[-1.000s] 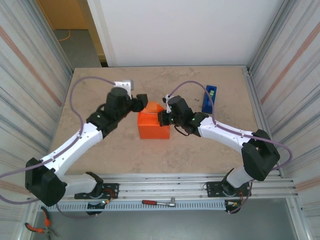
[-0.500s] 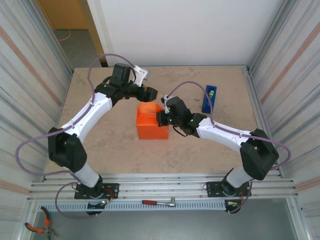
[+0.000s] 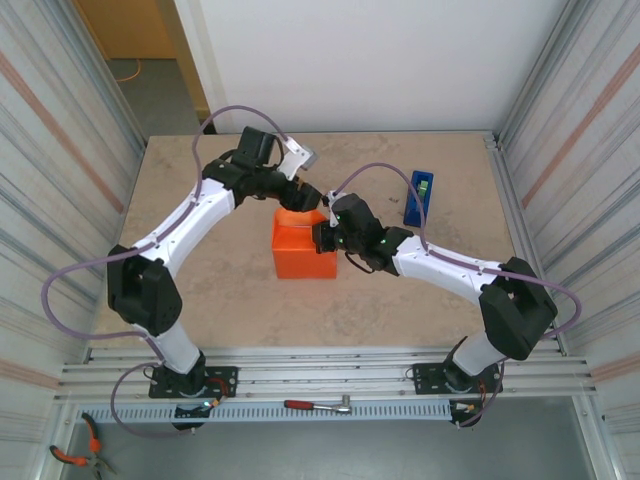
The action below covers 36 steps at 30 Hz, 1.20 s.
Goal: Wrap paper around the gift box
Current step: Fold the seventh fold of the wrapping paper on the gift box.
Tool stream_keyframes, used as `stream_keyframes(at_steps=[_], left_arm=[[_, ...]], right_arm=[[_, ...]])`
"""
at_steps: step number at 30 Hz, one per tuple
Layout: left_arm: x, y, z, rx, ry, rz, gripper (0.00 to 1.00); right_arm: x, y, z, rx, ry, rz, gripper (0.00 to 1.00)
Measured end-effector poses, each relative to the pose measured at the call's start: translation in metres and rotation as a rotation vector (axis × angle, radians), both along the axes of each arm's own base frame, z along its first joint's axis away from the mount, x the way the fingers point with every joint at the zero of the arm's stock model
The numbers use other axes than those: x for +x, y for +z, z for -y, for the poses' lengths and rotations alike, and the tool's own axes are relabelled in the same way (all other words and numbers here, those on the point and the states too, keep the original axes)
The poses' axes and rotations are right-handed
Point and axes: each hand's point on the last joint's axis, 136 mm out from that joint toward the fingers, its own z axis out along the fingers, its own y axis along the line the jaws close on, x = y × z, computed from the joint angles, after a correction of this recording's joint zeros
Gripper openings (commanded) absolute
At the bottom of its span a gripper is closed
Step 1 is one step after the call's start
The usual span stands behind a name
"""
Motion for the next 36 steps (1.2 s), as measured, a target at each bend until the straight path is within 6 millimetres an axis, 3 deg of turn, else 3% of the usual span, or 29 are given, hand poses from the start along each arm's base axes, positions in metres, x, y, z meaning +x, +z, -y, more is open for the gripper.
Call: stream_keyframes(at_steps=[11,19,23,28,31,34,35,36], left_arm=[[-0.008,-0.025,0.001,0.046,-0.032,-0.05,0.54],[-0.011,-0.033,-0.001,0.058,-0.039,-0.06,0.48],[-0.012,-0.035,-0.001,0.063,-0.042,-0.062,0.28],[-0.011,-0.036,-0.001,0.072,-0.041,-0.054,0.19],[-0.012,-0.037,0.001,0.083,-0.041,-0.048,0.19],[-0.014,-0.038,0.003,0.092,-0.047,-0.04,0.3],[-0.014,-0.038,0.004,0.094,-0.046,-0.039,0.24],[-0.014,-0.038,0.004,0.095,-0.046,-0.039,0.08]], right_arm=[[0.001,0.0,0.0,-0.001,-0.004,0.003,0.0],[0.002,0.0,0.0,-0.001,-0.006,0.005,0.0],[0.002,0.0,0.0,-0.001,-0.006,0.005,0.0],[0.003,0.0,0.0,-0.003,-0.008,0.006,0.0],[0.003,-0.001,0.0,-0.004,-0.01,0.006,0.0],[0.003,-0.001,0.0,-0.004,-0.011,0.007,0.0],[0.003,-0.001,0.0,-0.004,-0.011,0.007,0.0],[0.003,-0.001,0.0,-0.005,-0.011,0.007,0.0]])
